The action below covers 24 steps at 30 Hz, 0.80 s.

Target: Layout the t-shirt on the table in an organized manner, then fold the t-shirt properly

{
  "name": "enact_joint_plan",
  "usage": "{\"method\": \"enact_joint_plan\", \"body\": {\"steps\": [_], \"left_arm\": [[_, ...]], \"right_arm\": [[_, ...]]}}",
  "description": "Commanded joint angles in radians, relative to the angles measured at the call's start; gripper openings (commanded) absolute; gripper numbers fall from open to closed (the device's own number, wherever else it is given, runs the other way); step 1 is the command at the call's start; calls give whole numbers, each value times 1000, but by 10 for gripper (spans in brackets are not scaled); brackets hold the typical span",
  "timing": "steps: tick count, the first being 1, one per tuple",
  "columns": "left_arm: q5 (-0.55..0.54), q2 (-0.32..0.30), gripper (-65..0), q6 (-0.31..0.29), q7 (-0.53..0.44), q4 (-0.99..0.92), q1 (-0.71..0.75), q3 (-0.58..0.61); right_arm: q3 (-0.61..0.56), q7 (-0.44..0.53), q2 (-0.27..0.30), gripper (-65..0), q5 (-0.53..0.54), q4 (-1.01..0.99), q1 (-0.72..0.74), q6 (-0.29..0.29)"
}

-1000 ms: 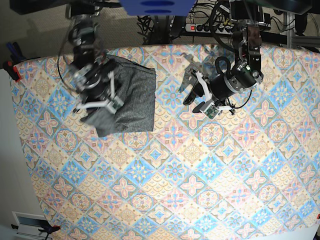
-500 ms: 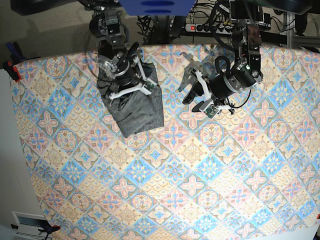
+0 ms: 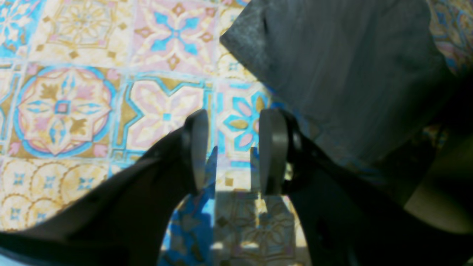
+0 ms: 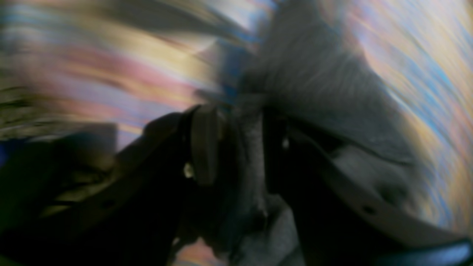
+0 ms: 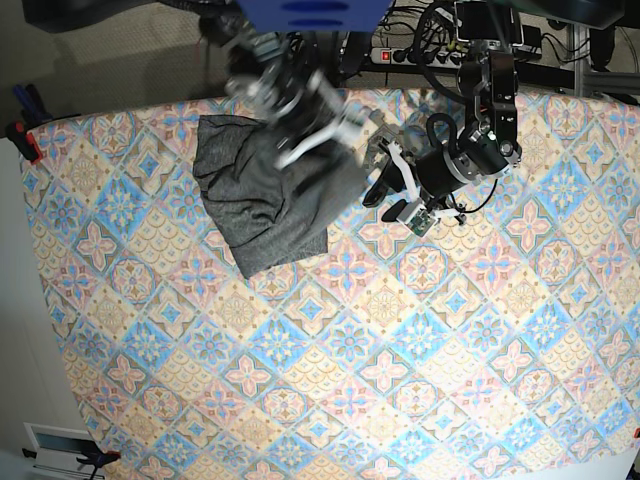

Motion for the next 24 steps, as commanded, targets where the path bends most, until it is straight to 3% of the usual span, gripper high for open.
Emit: {"method": "enact_joint_plan", "body": {"steps": [1,5,9,13,16,18,24], "left_arm": [[-21,-1,-439,-2,-25,16,-8,-1],[-21,-1,-439,-2,-25,16,-8,2],[-21,-1,-439,-2,-25,16,-8,1],[-21,-1,-439,-2,-25,16,-8,1],[-21,-1,-439,-2,-25,16,-8,4],[-21,7,-439,-2,-25,16,-8,4],[-21,22,-439,-2,-25,16,-8,5]], "right_arm": [[-32,16,-11,-463,-23,18,23,-38],[-123,18,-11,-463,-121,9,26,-41],[-113,10,-11,-463,-134,11,26,-42],[-24,19,-9,-463,-134,17,26,-41],[40,24,52,-463,-134,18,28,-41],[78,61,91,-463,-134,18,39,-42],[267,206,91,-463,-132,18,46,-42]]}}
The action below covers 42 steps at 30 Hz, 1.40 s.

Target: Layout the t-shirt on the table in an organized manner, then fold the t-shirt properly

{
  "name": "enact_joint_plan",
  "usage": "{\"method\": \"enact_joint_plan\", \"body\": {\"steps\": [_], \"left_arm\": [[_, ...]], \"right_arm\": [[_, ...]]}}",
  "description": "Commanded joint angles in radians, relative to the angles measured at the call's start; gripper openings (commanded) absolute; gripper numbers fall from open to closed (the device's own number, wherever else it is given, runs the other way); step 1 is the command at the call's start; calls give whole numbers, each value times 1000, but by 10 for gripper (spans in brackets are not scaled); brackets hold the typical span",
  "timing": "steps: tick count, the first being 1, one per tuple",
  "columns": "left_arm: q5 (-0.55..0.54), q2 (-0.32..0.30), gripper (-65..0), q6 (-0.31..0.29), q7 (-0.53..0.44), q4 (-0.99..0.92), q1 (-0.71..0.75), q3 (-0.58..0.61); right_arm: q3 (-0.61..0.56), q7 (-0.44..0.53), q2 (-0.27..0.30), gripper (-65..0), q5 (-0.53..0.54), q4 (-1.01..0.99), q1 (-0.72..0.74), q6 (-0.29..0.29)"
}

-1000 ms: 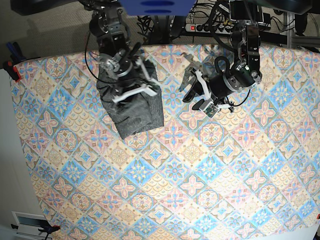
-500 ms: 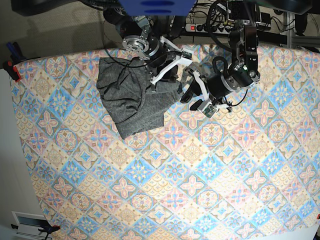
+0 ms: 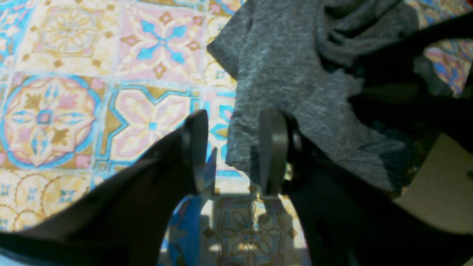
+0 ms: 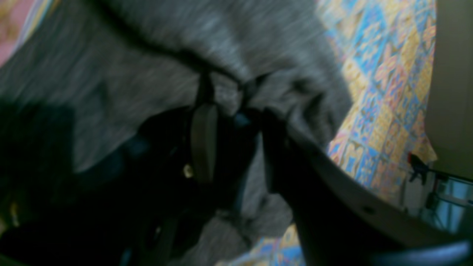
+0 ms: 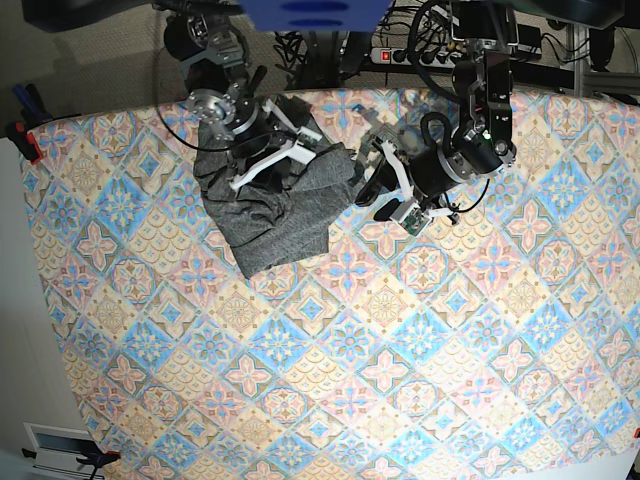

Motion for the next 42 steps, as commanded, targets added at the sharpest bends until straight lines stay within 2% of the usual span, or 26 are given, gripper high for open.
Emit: {"method": "enact_joint_plan", "body": {"steps": [1,6,13,17,27,32,42], "left_arm": [[-21,7,-439,-1,-21,16,-8,-1],[-21,10,-439,-1,-21,16,-8,-1],[-21,10,-439,-1,-21,16,-8,-1],[-21,11,-439,-1,-21,16,-9,-3],[-21,11,-439,-1,-20,16,-38,-1],[-21,11,-439,-1,-20,16,-38,-1],[-19,11,-439,-1,-20,16,-38,-1]], "right_arm": [[34,23,-1,-463,0,19,0,-11],[102,119,-1,-463,1,11,2,-11],[106,121,-5,-463,18,-6,42,-11],[105,124,-30,-463,114,-1,-6,-9],[86,126,-42,-463,115,48,-98,-9],[92,126,-40,-463,115,62,-44,-11],[241,198,-42,-463,117,59,58,-11]]}}
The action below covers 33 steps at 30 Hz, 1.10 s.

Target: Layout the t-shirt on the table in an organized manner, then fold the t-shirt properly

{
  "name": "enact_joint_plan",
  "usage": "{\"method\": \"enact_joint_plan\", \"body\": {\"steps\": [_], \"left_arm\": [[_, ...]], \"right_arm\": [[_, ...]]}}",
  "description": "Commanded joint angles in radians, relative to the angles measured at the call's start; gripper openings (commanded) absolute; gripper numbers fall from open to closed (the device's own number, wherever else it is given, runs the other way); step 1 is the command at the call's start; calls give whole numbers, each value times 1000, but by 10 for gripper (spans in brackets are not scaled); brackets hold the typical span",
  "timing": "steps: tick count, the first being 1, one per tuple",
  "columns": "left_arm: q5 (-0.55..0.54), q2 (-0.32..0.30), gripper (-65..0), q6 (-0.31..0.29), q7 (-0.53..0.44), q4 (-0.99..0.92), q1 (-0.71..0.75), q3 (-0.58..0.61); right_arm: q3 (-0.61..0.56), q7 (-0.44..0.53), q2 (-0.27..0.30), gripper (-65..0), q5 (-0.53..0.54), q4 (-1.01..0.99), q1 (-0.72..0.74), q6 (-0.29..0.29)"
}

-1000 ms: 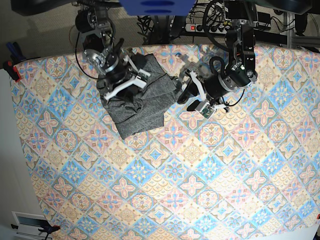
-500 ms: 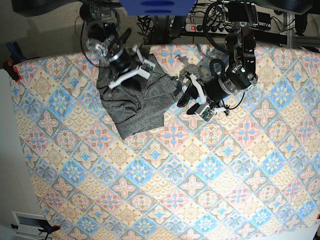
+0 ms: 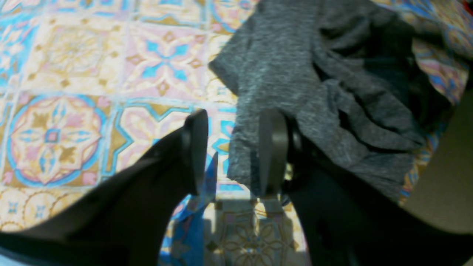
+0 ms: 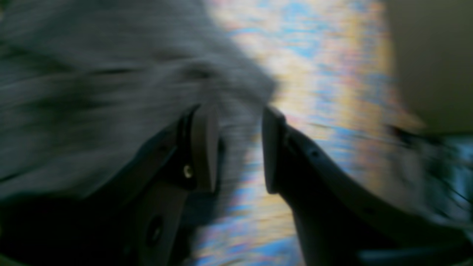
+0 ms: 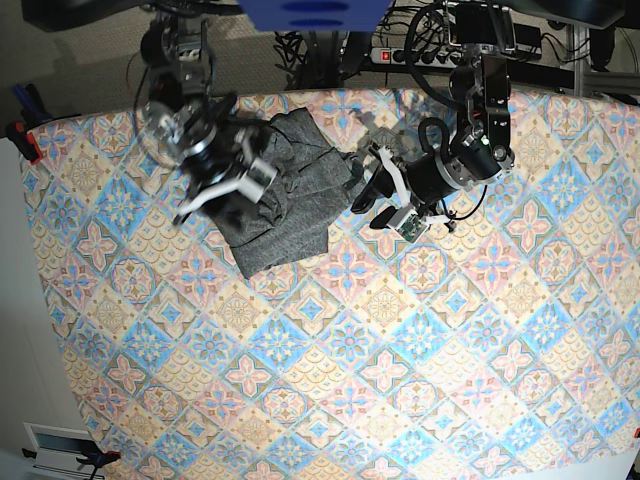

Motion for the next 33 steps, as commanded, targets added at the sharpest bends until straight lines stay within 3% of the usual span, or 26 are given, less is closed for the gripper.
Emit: {"method": "enact_joint_plan", "body": {"steps": [1,5,13,17,23,33], "left_arm": [[-19,-3,-439,2,-24,16,-11,-1],[-19,-3,-439,2,-24,16,-13,-1],[-19,-3,-439,2,-24,16,-16,-1],[-19,-3,-439,2,-24,16,-16,-1],[-19,-10,-439,2,-24,16,-16,-7],[-21,-12,-439,2,-24,16,-16,-7]], "right_arm": [[-1,26,-1,-463,14,15,22,-7],[-8,28,-1,-463,17,6,86,-7],[-8,29,-61,-463,17,-66,38,-7],[-1,97,-67,-463,24,-137,15,-9],[19,113,-61,-463,186,-222,-8,-9],[88,110,-61,-463,202,-49,-9,-7]]}}
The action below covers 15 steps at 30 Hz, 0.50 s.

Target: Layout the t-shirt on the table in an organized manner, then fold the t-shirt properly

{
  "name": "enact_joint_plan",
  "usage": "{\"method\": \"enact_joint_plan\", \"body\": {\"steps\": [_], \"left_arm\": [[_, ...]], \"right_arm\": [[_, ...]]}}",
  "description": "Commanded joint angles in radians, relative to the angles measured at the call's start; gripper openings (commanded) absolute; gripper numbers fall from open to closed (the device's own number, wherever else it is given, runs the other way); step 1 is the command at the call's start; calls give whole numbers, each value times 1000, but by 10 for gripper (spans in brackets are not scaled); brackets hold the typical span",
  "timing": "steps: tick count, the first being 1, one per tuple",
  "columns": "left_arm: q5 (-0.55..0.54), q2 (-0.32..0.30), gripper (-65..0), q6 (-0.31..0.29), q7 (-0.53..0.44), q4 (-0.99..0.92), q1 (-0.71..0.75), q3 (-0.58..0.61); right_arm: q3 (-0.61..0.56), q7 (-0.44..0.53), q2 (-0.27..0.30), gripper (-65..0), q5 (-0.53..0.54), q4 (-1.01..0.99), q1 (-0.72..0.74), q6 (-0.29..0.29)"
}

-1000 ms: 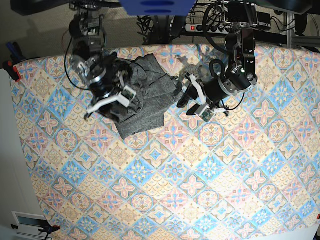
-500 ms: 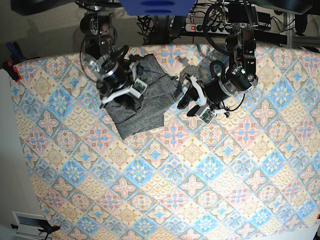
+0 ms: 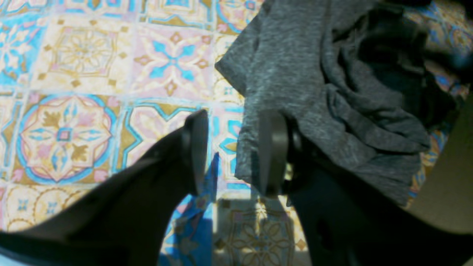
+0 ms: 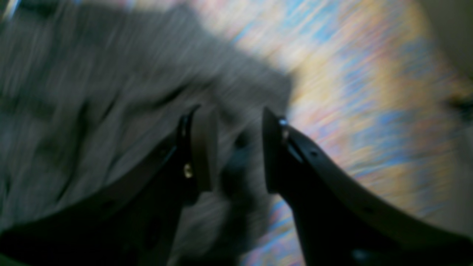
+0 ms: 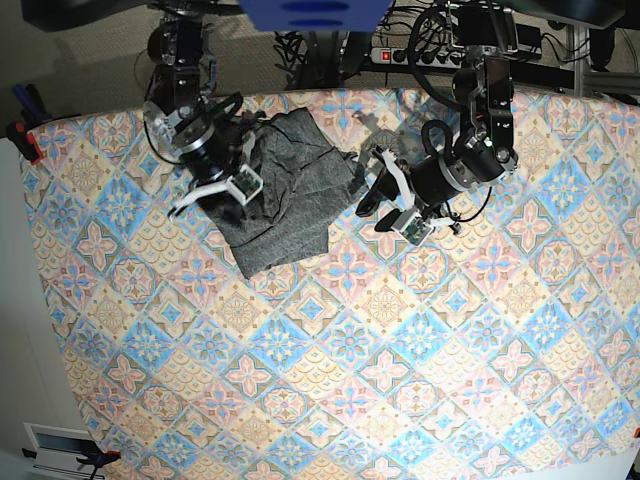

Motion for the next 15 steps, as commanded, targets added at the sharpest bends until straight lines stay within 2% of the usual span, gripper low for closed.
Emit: {"method": "enact_joint_plan", "body": {"steps": [1,6,11,13,15], "left_arm": [[-21,-1,-439,-2,-24,17,-10,-2],[-23,-1,-443,-2,-25,62,-10,-8],[-23,-1,-445,-2,-30,146,-9,-110],[-23,-1,-467,-2,-31,168,-7,-146],[-23,-1,-514,-2,-31,188,-2,-185]], "right_arm": [[0,20,0,-463,12,34,3,-8],[75,20,-3,-463,11,59,3,-8],[192,20,-5,-463,14,57,9,-8],[232,20,-5,-463,15,57,9,-8],[281,20,-6,-463,17,57,11,-8]]}}
